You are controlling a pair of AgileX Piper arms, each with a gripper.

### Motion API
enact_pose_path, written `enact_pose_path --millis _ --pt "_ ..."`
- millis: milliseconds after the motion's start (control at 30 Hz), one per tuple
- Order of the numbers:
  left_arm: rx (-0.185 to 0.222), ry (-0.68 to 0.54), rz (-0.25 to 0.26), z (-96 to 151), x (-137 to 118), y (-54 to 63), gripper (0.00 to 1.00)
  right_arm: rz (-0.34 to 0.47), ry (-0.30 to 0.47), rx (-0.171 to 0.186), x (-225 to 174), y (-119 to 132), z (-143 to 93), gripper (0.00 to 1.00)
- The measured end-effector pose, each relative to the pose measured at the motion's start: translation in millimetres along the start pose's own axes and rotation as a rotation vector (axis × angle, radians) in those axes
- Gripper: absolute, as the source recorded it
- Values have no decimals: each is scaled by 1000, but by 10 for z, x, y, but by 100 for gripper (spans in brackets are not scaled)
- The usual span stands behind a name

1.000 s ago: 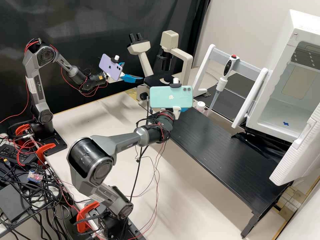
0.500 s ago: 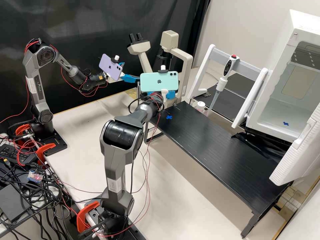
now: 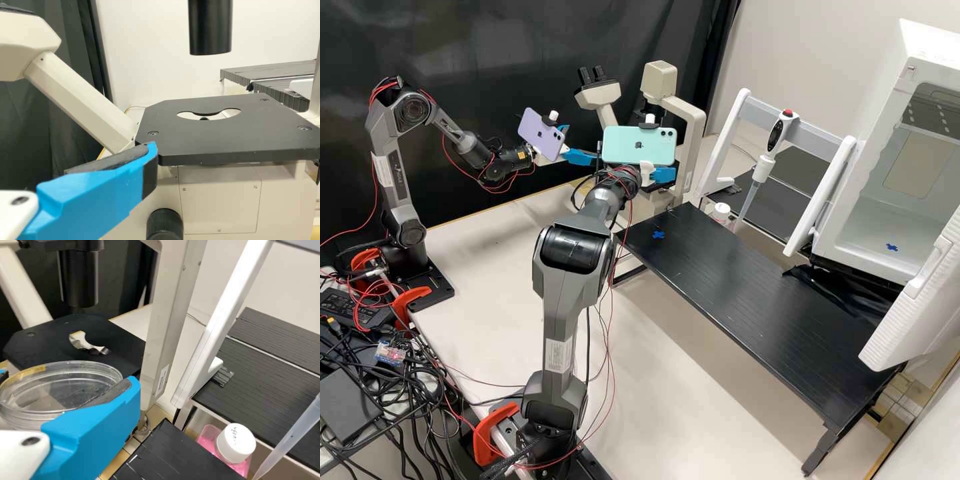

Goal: Move the petri dish to the microscope

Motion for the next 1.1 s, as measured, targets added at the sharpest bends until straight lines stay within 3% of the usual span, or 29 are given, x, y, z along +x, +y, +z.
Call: enact_pose_path --millis 133,333,367,467,567,800,1100 --pt "0 0 0 0 0 0 100 57 -21 -1 163 -154 -46 0" --pt "0 0 0 0 0 0 100 151 7 8 316 -289 -49 0" --pt "0 0 0 0 0 0 100 182 14 38 356 -313 -38 0" --pt "0 0 0 0 0 0 100 237 45 57 469 -398 -24 0" --pt "0 0 0 0 0 0 100 274 101 105 656 -536 -38 0" --pt "0 0 0 0 0 0 100 166 126 143 982 -982 5 0" --pt "0 0 0 0 0 0 100 166 148 162 1114 -1002 -62 0"
